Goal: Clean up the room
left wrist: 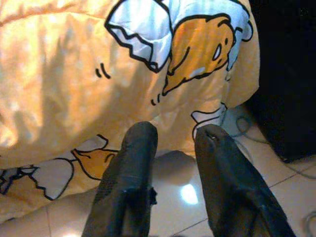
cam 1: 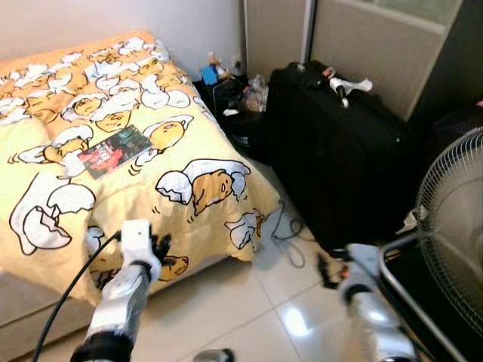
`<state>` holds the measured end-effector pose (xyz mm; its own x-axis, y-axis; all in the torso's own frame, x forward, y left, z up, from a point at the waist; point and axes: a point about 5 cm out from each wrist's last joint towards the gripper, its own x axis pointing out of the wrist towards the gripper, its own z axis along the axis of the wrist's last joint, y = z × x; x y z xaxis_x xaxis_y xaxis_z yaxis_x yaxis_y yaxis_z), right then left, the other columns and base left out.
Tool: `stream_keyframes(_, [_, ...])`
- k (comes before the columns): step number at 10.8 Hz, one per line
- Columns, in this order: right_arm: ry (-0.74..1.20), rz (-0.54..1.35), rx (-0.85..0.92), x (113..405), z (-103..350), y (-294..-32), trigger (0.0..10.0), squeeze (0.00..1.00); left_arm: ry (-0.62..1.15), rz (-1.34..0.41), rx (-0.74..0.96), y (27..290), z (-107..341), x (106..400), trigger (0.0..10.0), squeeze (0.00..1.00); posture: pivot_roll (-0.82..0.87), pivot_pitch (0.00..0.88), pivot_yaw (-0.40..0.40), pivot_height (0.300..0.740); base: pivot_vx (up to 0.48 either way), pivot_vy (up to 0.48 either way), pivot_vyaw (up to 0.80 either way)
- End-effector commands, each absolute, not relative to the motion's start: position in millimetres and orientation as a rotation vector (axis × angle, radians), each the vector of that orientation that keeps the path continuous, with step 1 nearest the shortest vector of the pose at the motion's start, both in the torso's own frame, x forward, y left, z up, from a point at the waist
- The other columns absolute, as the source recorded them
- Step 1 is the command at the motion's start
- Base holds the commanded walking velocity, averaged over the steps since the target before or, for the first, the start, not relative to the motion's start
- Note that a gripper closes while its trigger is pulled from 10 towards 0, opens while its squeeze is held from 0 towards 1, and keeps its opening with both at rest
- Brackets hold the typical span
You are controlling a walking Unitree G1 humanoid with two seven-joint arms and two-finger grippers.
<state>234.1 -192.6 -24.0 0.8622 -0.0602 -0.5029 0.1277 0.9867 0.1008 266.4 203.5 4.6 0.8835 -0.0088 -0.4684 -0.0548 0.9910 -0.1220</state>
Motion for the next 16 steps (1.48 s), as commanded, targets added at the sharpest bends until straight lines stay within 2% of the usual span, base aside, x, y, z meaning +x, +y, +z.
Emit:
stream_keyframes(1, [0.538, -0.116, 0.151, 238, -24, -191, 5.0, 0.0, 0.501, 0.052, -0.15, 207, 2, 266, 0.0, 0.0, -0.02, 0.0, 0.081, 0.74, 0.0, 0.0, 0.0])
stream_keyframes(2, [0.564, -0.112, 0.147, 237, -27, -194, 0.0, 0.0, 0.49, 0.069, -0.178, 207, 2, 266, 0.0, 0.0, -0.02, 0.0, 0.076, 0.74, 0.0, 0.0, 0.0])
stream_keyframes(3, [0.559, -0.098, 0.137, 237, -26, -193, 0.0, 0.0, 0.496, 0.073, -0.209, 206, 1, 266, 0.0, 0.0, -0.02, 0.0, 0.072, 0.74, 0.0, 0.0, 0.0])
stream_keyframes(4, [0.555, -0.098, 0.118, 238, -25, -192, 5.0, 0.0, 0.52, 0.055, -0.231, 204, -2, 265, 0.0, 0.0, -0.01, 0.0, 0.065, 0.74, 0.0, 0.0, 0.0])
stream_keyframes(5, [0.524, -0.114, 0.113, 240, -21, -192, 10.0, 0.0, 0.467, 0.05, -0.086, 208, 6, 267, 10.0, 0.0, 0.0, 0.0, 0.049, 0.74, 0.0, 0.0, 0.0])
stream_keyframes(7, [0.418, -0.157, 0.152, 248, -5, -195, 10.0, 0.0, 0.316, -0.003, -0.025, 211, 36, 279, 10.0, 0.0, 0.02, 0.0, 0.036, 0.74, 0.0, 0.0, 0.0])
stream_keyframes(8, [0.396, -0.161, 0.157, 252, 0, -195, 10.0, 0.0, 0.271, -0.017, -0.053, 211, 47, 283, 10.0, 0.0, 0.02, 0.0, 0.039, 0.74, 0.0, 0.0, 0.0])
stream_keyframes(10, [0.326, -0.155, 0.149, 266, 15, -195, 10.0, 0.0, 0.207, -0.068, 0.046, 208, 67, 292, 10.0, 0.0, 0.03, 0.0, 0.046, 0.74, 0.0, 0.48, -0.44])
stream_keyframes(16, [0.213, -0.161, 0.078, 284, 46, -186, 10.0, 0.0, 0.17, -0.059, 0.076, 198, 96, 304, 10.0, 0.0, 0.03, 0.0, 0.061, 0.74, 0.0, 0.48, 0.0])
